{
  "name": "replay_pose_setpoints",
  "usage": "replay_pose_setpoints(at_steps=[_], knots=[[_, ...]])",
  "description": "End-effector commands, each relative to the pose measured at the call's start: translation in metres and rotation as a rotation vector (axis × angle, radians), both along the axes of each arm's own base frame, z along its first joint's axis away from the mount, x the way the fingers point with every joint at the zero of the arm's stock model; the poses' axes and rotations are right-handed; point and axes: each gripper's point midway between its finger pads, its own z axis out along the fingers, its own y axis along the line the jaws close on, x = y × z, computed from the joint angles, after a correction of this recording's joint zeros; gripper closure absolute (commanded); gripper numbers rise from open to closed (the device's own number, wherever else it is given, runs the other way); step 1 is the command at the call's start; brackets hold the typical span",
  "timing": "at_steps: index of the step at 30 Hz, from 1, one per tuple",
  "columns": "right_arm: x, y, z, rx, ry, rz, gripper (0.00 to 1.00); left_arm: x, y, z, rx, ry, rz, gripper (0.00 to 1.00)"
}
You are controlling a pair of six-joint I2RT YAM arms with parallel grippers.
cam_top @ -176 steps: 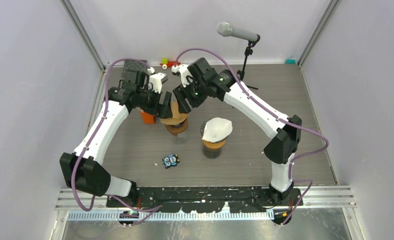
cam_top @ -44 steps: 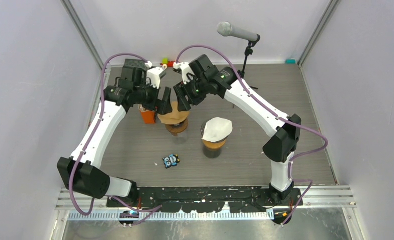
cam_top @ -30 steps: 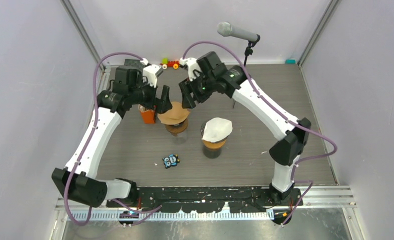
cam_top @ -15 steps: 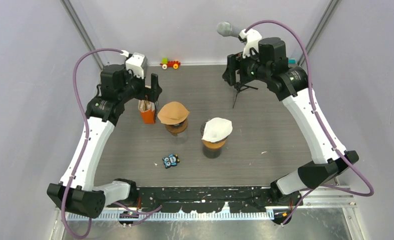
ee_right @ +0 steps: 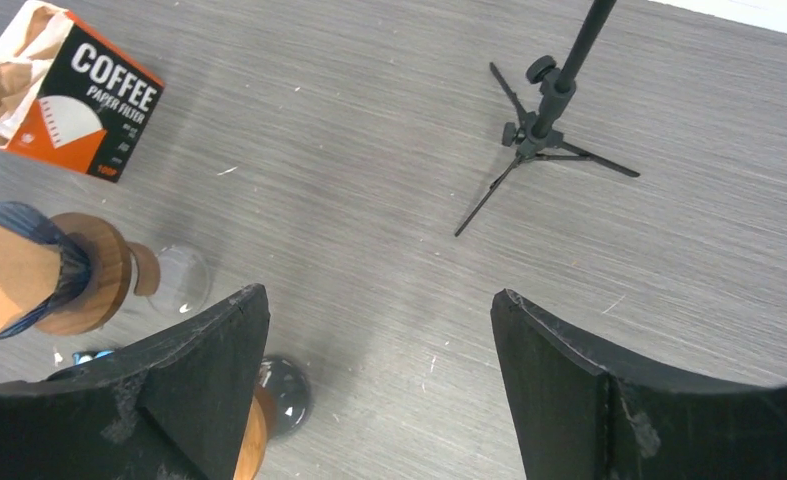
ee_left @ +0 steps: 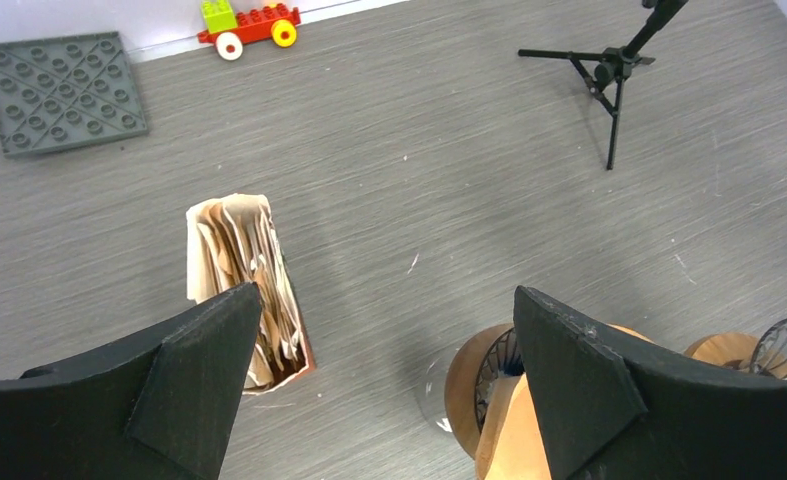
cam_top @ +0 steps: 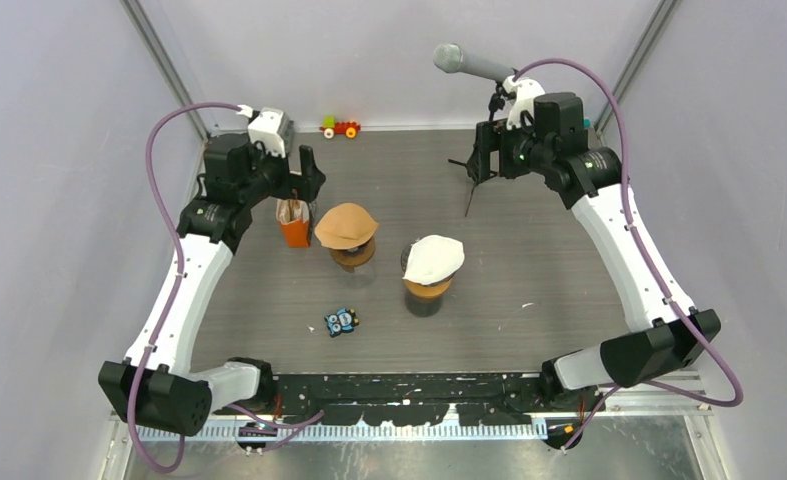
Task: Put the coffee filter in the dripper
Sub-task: Place the coffee filter in the coffee dripper, then adjust the coffee filter in the coffee dripper.
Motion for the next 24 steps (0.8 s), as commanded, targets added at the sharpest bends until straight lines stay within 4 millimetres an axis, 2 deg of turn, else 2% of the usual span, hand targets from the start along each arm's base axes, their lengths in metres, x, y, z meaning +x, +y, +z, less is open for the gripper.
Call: replay_pose_setpoints(at_steps=[1, 7, 15, 18, 24], knots=[[-0.019, 0.015, 0.029, 0.080, -0.080, 0.114, 0.14, 0.000, -0.013, 0.026, -0.075, -0.072, -0.063, 0.00], [-0.047, 0.029, 0.023, 0.099, -0.071, 0.276, 0.14, -0.014, -0.025, 0.023, -0.089, -0.036, -0.146, 0.00], [-0.095, 0.050, 0.002, 0.126, 0.003, 0.538, 0.14, -0.049, -0.048, 0.026, -0.096, -0.002, -0.356, 0.00], [-0.106, 0.055, -0.011, 0.118, 0.055, 0.587, 0.14, -0.065, -0.062, 0.032, -0.052, 0.001, -0.437, 0.00], [-0.119, 0.063, -0.046, -0.002, 0.119, 0.624, 0.13, -0.097, -0.094, 0.038, 0.098, -0.032, -0.529, 0.00]])
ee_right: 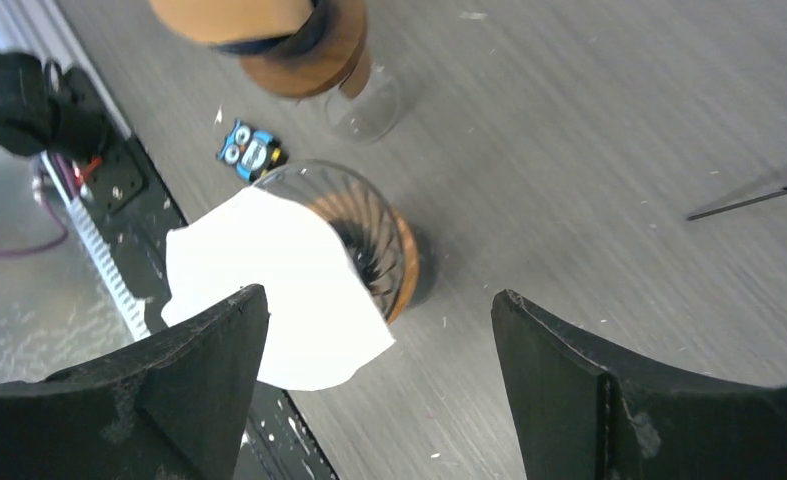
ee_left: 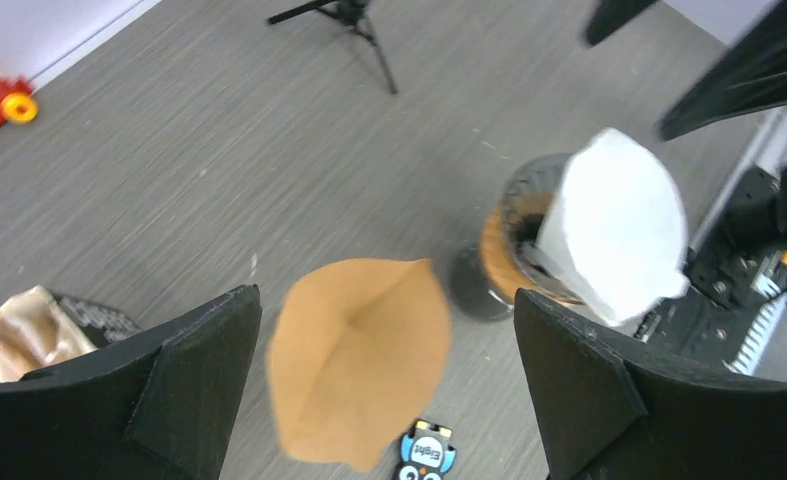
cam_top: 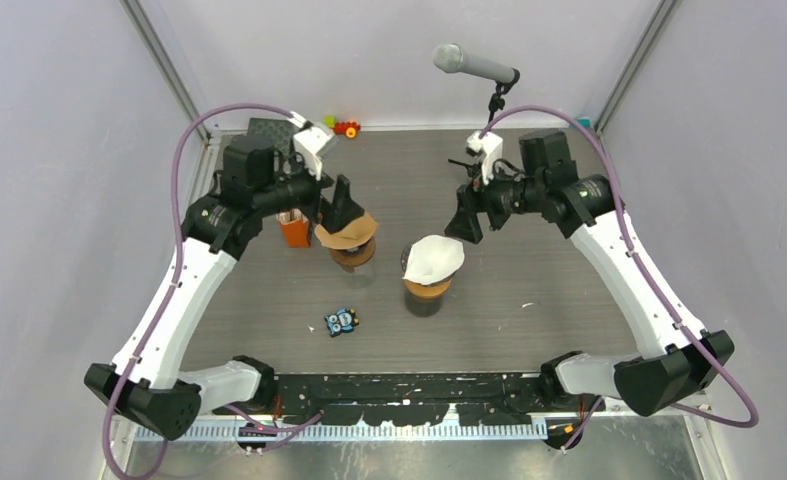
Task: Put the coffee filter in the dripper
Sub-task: Adjust the coffee filter in the coffee dripper.
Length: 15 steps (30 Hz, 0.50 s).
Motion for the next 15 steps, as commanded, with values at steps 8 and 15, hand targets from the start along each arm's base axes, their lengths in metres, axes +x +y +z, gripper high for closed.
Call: replay_pose_setpoints(at_steps=[8, 15], knots=[[-0.019, 0.024, -0.041, -0.181, -0.028, 0.115, 0.14, -0.026, -0.014, 0.010, 0.102, -0.103, -0.075, 0.00], [-0.004, 0.039, -0.056, -0.248, -0.038, 0.129, 0.14, -0.009, 0.013, 0.015, 0.134, -0.143, 0.116, 0.00]])
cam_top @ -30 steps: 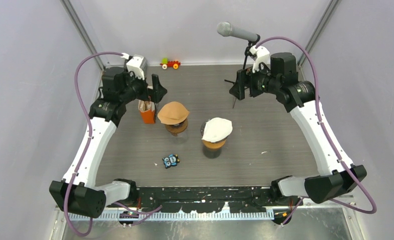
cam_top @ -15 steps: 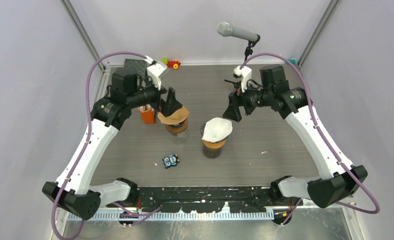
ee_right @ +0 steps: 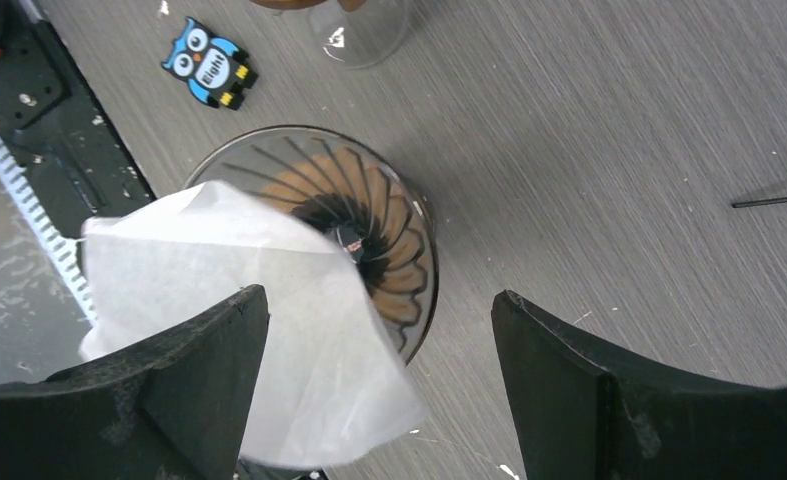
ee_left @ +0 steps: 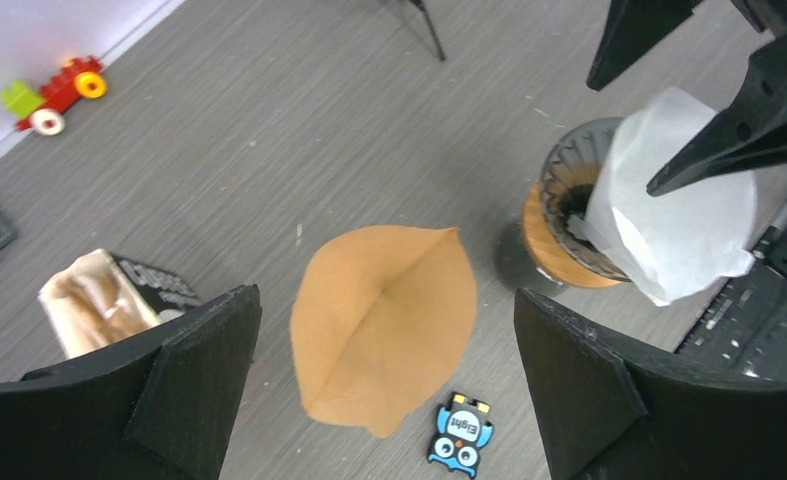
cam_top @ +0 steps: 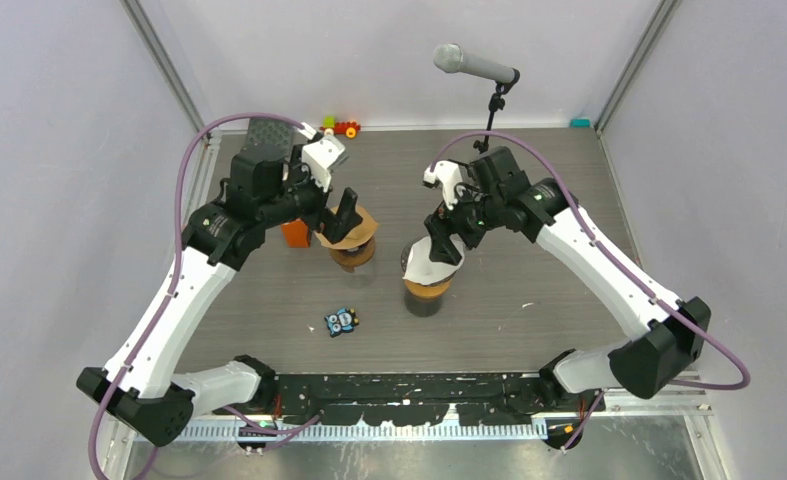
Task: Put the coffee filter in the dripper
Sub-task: Adjust the coffee filter in the coffee dripper.
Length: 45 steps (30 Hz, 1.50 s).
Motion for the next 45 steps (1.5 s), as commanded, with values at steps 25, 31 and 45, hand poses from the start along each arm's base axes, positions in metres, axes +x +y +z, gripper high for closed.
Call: replay_pose_setpoints(at_steps=[25, 31, 45], knots=[[0.025, 0.022, -0.038, -0.165, -0.080, 0.020, 0.14, 0.020, 0.039, 0.027, 0.025, -0.133, 0.244, 0.00], [0.022, 0.016, -0.049, -0.195, -0.078, 0.015, 0.14, 0.020, 0.040, 0.026, 0.027, -0.132, 0.245, 0.00], [0.023, 0.012, -0.065, -0.238, -0.091, 0.002, 0.14, 0.021, 0.039, 0.023, 0.029, -0.129, 0.245, 0.00]])
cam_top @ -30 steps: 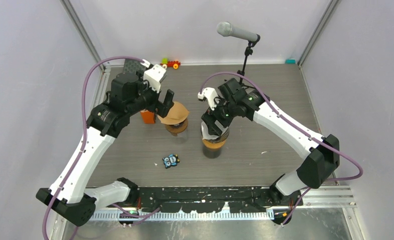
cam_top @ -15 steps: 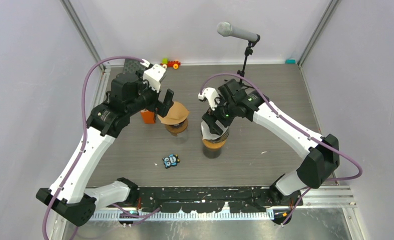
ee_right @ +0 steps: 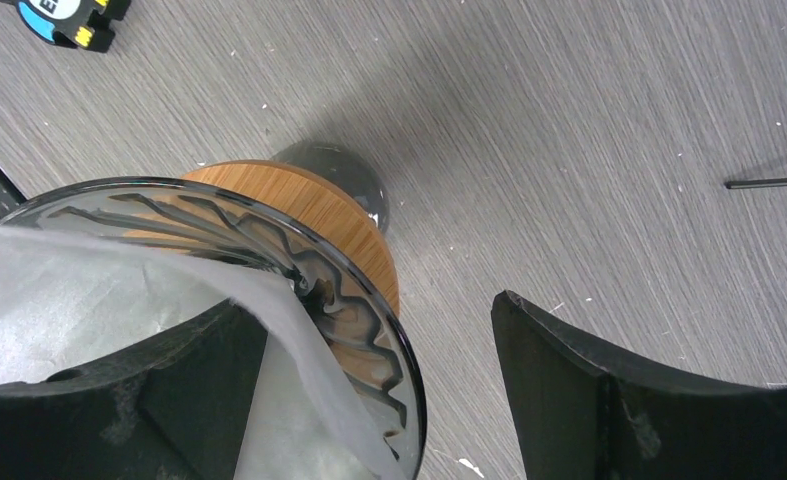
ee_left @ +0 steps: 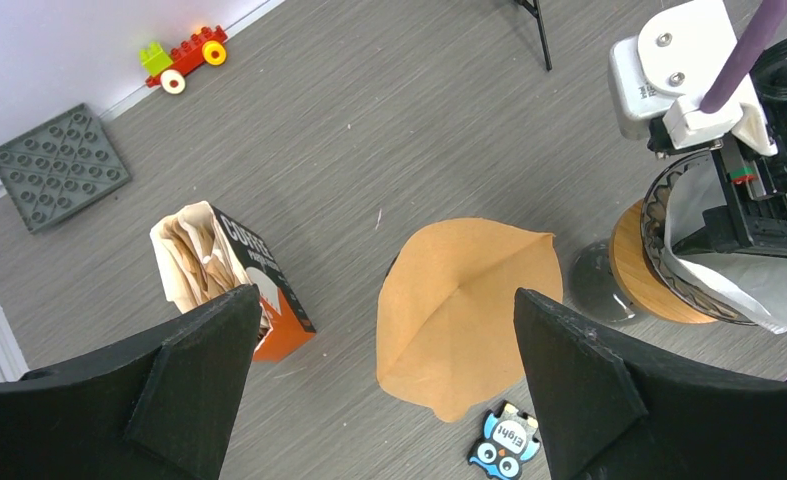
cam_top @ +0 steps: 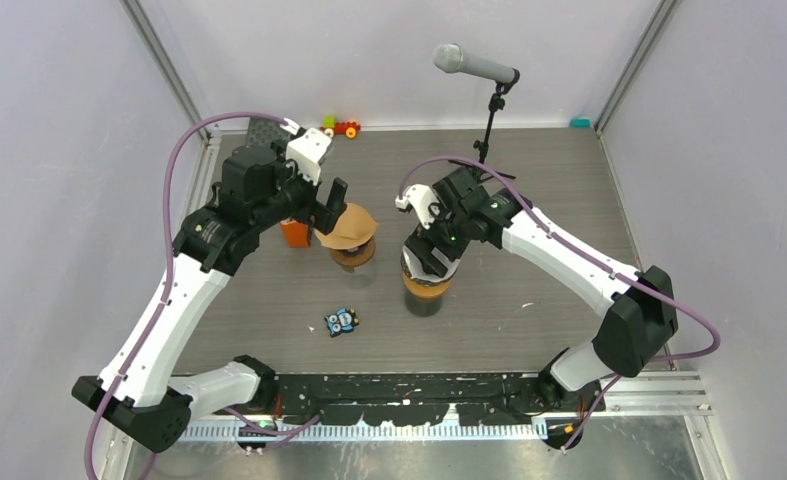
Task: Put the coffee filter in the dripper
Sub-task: Adjust the coffee filter in the coffee dripper.
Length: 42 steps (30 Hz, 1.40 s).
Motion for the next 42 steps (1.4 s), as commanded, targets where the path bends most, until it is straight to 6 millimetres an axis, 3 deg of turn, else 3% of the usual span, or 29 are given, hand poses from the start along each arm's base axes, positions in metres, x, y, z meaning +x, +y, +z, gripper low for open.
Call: replay_pose_setpoints(at_steps=[1, 16, 27, 42], knots=[[0.007, 0.003, 0.006, 0.005, -0.066, 0.001, 0.14, 0.003, 0.002, 0.014, -0.023, -0.058, 0.014, 0.00], [0.007, 0.001, 0.001, -0.026, -0.085, 0.000, 0.14, 0.002, 0.001, 0.013, -0.023, -0.053, 0.008, 0.00], [0.009, 0.009, 0.043, 0.043, -0.117, -0.003, 0.13, 0.002, 0.001, 0.013, -0.017, -0.058, 0.004, 0.00], [0.004, 0.005, 0.067, 0.066, -0.140, -0.007, 0.13, 0.003, 0.002, 0.012, -0.010, -0.061, 0.005, 0.00]])
